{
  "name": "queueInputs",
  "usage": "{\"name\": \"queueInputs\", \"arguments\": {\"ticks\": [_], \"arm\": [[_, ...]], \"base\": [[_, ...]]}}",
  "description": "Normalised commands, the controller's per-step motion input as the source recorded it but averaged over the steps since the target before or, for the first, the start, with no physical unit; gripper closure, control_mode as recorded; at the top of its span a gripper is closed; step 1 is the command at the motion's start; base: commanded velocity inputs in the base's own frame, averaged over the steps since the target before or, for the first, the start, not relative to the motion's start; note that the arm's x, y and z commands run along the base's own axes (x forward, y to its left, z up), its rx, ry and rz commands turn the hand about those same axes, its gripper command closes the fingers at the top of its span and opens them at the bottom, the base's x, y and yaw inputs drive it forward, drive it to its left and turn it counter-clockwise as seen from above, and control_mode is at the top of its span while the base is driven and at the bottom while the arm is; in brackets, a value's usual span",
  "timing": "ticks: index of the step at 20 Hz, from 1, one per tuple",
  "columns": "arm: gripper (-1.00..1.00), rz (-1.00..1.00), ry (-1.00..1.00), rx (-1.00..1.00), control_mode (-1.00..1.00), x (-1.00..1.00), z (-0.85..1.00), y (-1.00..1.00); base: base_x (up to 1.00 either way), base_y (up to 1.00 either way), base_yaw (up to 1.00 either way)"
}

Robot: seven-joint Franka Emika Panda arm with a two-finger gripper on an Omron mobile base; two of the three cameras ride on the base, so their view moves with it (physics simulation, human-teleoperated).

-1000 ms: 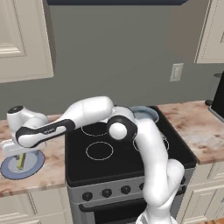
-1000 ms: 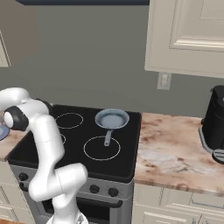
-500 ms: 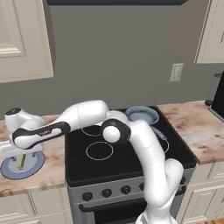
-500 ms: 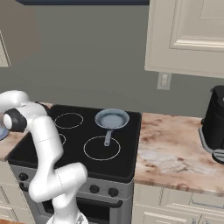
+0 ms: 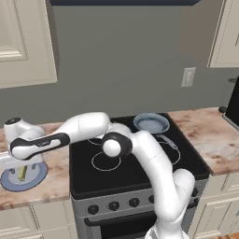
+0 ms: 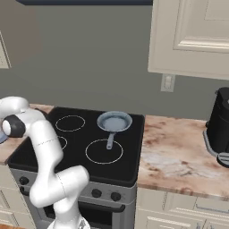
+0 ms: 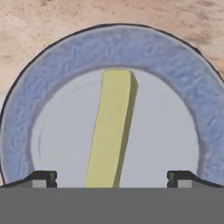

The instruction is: Pick up the butter stick and place it in the pan. Then turn on the burner for the pan.

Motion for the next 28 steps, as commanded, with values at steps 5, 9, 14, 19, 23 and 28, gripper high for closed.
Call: {"name": "queueInputs", "arguments": {"ticks": [5,9,14,19,23,28], "arm": [[-1.00,0.00,0.02,0.00,-1.00,0.07,-0.24,0.00],[-1.00,0.00,0.01,0.00,-1.00,0.02,-0.23,0.00],[1.00,0.00,0.00,0.00,-1.00,0.00,-0.10,0.01],[1.00,0.00,0.00,0.00,-1.00,0.00,0.00,0.00],[1.00,0.00,0.00,0.00,-1.00,0.00,0.00,0.00],[1.00,0.00,0.00,0.00,-1.00,-0.09,0.15,-0.23]], "base": [[0.00,0.00,0.00],[0.00,0.00,0.00],[0.00,0.00,0.00],[0.00,0.00,0.00],[0.00,0.00,0.00],[0.00,0.00,0.00]]}}
